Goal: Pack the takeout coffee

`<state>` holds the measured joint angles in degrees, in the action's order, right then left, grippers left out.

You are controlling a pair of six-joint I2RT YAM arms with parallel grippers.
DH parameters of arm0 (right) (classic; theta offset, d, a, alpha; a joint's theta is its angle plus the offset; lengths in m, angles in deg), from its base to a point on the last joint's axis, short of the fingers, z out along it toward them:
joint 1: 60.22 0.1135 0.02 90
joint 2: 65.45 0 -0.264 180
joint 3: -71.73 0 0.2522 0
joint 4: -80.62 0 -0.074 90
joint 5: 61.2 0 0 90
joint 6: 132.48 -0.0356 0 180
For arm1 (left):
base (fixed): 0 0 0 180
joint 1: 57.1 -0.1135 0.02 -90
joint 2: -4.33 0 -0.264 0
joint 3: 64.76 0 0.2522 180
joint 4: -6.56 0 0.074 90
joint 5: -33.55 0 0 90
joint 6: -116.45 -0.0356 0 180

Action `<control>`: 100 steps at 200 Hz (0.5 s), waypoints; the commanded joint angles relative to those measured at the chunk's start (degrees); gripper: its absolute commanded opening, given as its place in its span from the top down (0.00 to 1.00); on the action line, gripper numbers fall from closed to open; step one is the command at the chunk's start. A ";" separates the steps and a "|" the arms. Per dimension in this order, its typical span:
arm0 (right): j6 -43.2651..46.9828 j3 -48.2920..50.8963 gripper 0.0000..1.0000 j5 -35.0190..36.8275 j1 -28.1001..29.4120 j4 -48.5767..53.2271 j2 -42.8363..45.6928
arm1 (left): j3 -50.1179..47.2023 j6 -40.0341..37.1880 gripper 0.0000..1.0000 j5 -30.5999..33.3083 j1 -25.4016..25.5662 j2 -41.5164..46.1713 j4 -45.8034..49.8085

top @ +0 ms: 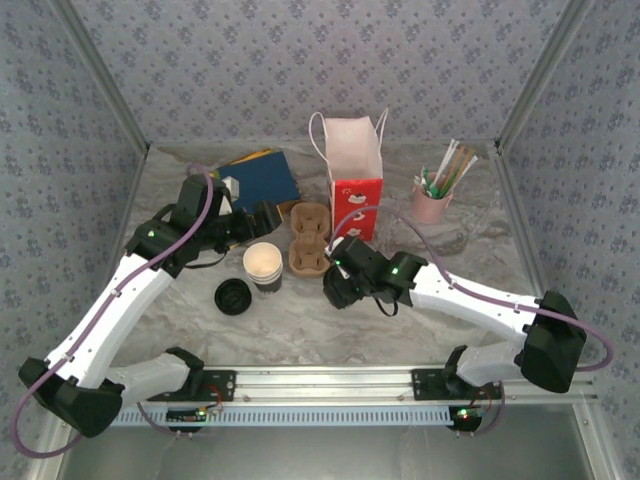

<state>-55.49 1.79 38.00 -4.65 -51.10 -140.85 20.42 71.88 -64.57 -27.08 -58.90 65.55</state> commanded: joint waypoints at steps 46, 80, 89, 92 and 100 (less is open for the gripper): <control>0.27 -0.51 0.23 -0.38 -0.42 1.26 -0.38 | 1.15 -1.13 0.00 -0.51 0.21 -0.23 0.03; 0.12 -0.61 0.19 -0.38 -0.55 1.31 -0.65 | 1.19 -1.16 0.00 -0.52 0.16 -0.19 -0.06; 0.01 -0.68 0.17 -0.38 -0.54 1.36 -0.63 | 1.18 -1.16 0.00 -0.56 0.18 -0.22 0.03; 0.01 -0.68 0.17 -0.34 -0.55 1.38 -0.63 | 1.18 -1.21 0.00 -0.50 0.21 -0.23 0.03; 0.01 -0.82 0.16 -0.31 -0.49 1.35 -0.41 | 1.19 -1.22 0.00 -0.50 0.18 -0.19 0.10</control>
<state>-55.52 1.79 37.95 -4.87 -51.08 -140.89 20.42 71.88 -64.57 -27.08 -58.90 65.55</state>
